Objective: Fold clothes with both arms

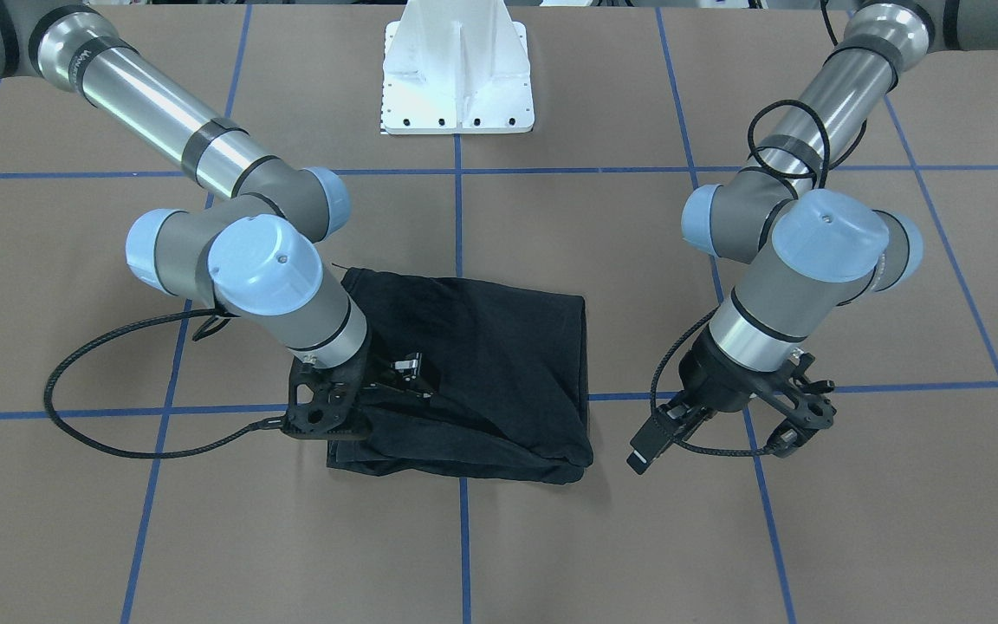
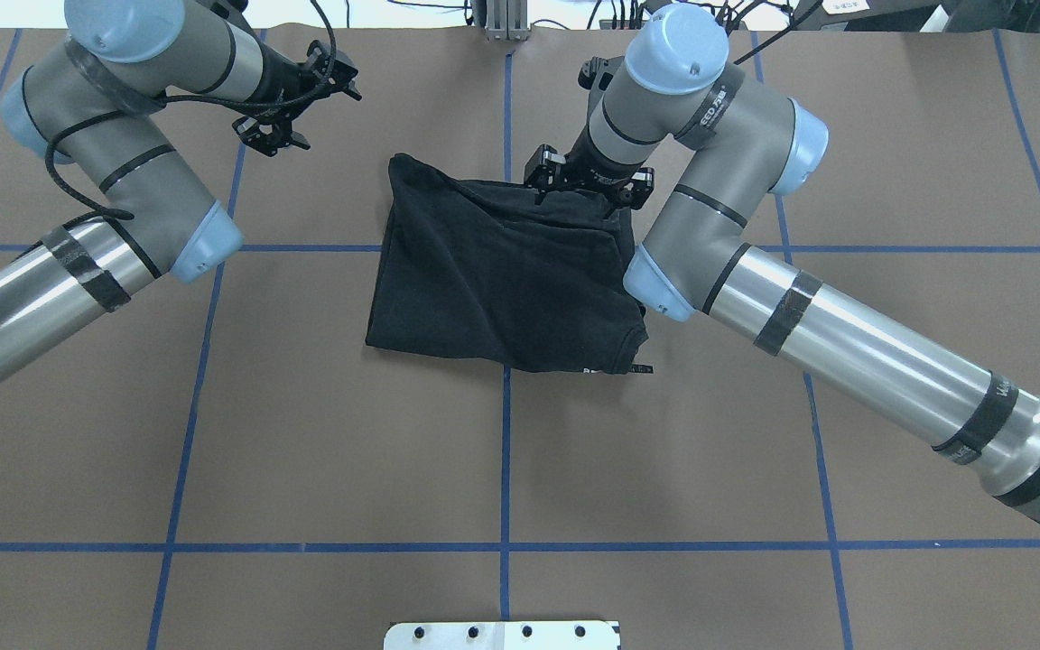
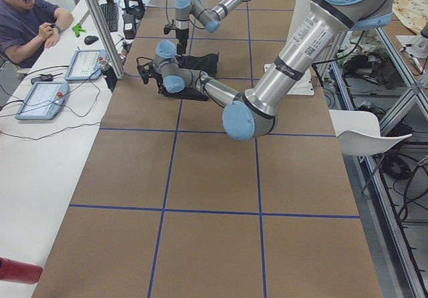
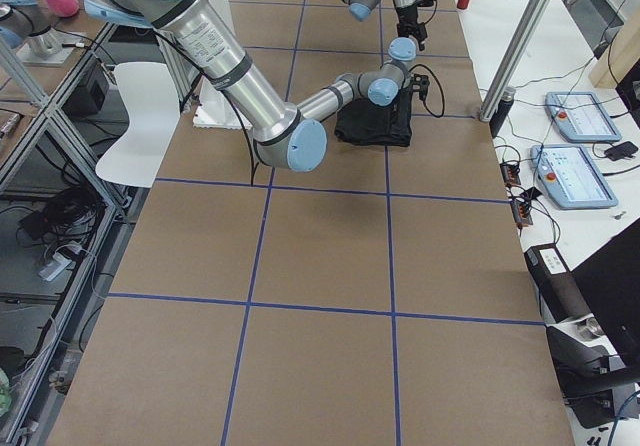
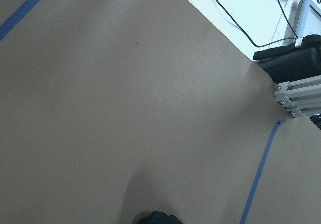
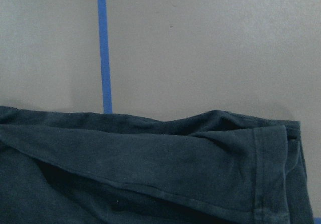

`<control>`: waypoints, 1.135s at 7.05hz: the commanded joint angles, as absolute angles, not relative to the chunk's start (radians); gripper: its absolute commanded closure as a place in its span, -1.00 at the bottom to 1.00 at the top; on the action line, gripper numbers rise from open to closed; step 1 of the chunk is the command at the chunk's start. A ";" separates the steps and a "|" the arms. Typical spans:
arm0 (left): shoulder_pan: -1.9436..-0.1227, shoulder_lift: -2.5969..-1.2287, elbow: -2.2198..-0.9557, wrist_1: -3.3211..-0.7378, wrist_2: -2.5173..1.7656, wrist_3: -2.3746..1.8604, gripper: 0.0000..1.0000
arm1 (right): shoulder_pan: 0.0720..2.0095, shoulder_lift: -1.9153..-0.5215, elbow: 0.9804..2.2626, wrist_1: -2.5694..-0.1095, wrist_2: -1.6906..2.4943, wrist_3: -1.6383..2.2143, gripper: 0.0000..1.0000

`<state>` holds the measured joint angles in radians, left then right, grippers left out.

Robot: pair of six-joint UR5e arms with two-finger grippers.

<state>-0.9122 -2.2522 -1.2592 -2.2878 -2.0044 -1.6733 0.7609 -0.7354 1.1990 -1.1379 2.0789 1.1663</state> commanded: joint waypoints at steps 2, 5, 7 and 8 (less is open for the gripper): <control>-0.928 -2.134 -1.317 -2.283 -2.006 -1.419 -0.98 | 0.868 -0.781 1.288 -1.228 2.107 0.985 -1.00; -1.067 -1.931 -1.457 -2.278 -2.034 -1.064 -0.98 | 0.977 -0.955 1.547 -1.559 2.111 0.682 -1.00; -1.187 -1.782 -1.552 -2.267 -2.075 -0.829 -0.99 | 1.050 -1.090 1.630 -1.600 2.127 0.567 -1.00; -1.231 -1.720 -1.577 -2.267 -2.082 -0.730 -0.99 | 1.108 -1.144 1.637 -1.600 2.190 0.495 -1.00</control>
